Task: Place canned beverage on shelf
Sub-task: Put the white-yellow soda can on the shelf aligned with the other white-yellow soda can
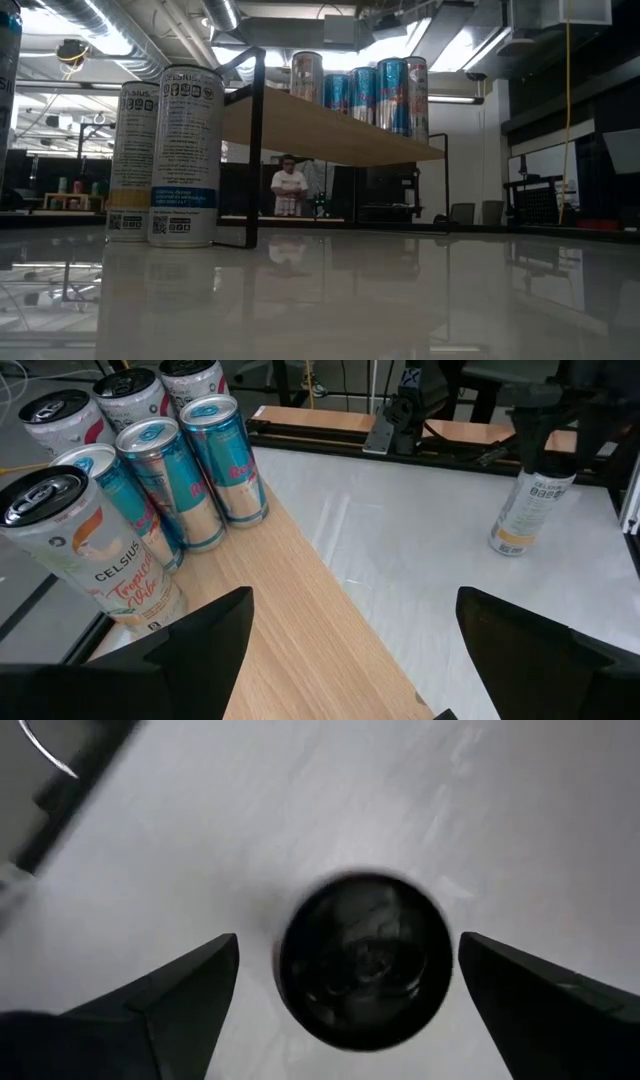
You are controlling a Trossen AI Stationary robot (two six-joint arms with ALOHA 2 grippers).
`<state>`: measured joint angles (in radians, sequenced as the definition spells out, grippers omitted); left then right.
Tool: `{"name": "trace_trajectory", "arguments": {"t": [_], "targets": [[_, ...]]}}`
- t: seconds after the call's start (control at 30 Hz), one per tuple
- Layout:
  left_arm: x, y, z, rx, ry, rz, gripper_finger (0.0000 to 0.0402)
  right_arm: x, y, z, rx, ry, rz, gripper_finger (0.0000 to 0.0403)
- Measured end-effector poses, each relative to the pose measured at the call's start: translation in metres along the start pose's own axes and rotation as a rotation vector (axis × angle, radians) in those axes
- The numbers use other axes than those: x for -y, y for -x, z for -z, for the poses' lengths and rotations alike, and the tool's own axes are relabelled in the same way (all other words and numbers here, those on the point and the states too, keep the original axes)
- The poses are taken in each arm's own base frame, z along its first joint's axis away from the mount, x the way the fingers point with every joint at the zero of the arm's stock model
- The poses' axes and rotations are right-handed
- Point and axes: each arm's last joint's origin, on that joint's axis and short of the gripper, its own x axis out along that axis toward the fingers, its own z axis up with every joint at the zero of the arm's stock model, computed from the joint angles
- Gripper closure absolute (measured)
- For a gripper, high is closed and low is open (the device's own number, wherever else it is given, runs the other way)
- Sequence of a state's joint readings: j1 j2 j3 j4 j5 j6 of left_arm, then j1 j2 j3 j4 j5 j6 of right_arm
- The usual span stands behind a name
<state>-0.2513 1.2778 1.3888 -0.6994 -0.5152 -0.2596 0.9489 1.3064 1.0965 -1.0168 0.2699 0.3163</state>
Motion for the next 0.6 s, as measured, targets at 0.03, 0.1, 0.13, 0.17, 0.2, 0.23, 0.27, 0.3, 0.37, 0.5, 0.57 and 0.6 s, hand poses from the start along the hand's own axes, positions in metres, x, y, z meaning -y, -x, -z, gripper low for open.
{"name": "trace_trajectory", "arguments": {"t": [0.03,0.1,0.13,0.17,0.2,0.23,0.27,0.3,0.37,0.5,0.57,0.6], "targets": [[0.0,0.0,0.0,0.0,0.0,0.0,0.0059,0.0,-0.003,0.003,-0.014,0.009,0.004,0.0029],[0.0,0.0,0.0,0.0,0.0,0.0,0.0059,0.0,-0.009,0.007,-0.035,0.018,0.011,0.0029],[0.0,0.0,0.0,0.0,0.0,0.0,0.0059,-0.001,-0.012,0.009,-0.039,0.019,0.013,0.0029],[0.0,0.0,0.0,0.0,0.0,0.0,0.0059,-0.001,-0.015,0.01,-0.038,0.02,0.015,0.0029],[0.0,0.0,0.0,0.0,0.0,0.0,0.0059,-0.001,-0.017,0.01,-0.031,0.018,0.018,0.0029],[0.0,0.0,0.0,0.0,0.0,0.0,0.0059,-0.002,-0.019,0.01,-0.021,0.015,0.016,0.0029],[0.0,0.0,0.0,0.0,0.0,0.0,0.0059,-0.002,-0.02,0.011,-0.013,0.013,0.013,0.0029],[0.0,0.0,0.0,0.0,0.0,0.0,0.0059,-0.003,-0.022,0.011,-0.005,0.011,0.011,0.0029],[0.0,0.0,0.0,0.0,0.0,0.0,0.0059,-0.004,-0.025,0.011,0.009,0.006,0.006,0.0029],[0.0,0.0,0.0,0.0,0.0,0.0,0.0059,-0.004,-0.031,0.015,0.004,0.008,0.007,0.0029],[0.0,0.0,0.0,0.0,0.0,0.0,0.0059,-0.004,-0.033,0.016,0.004,0.008,0.007,0.0029],[0.0,0.0,0.0,0.0,0.0,0.0,0.0059,-0.004,-0.034,0.016,0.005,0.007,0.006,0.0029]]}}
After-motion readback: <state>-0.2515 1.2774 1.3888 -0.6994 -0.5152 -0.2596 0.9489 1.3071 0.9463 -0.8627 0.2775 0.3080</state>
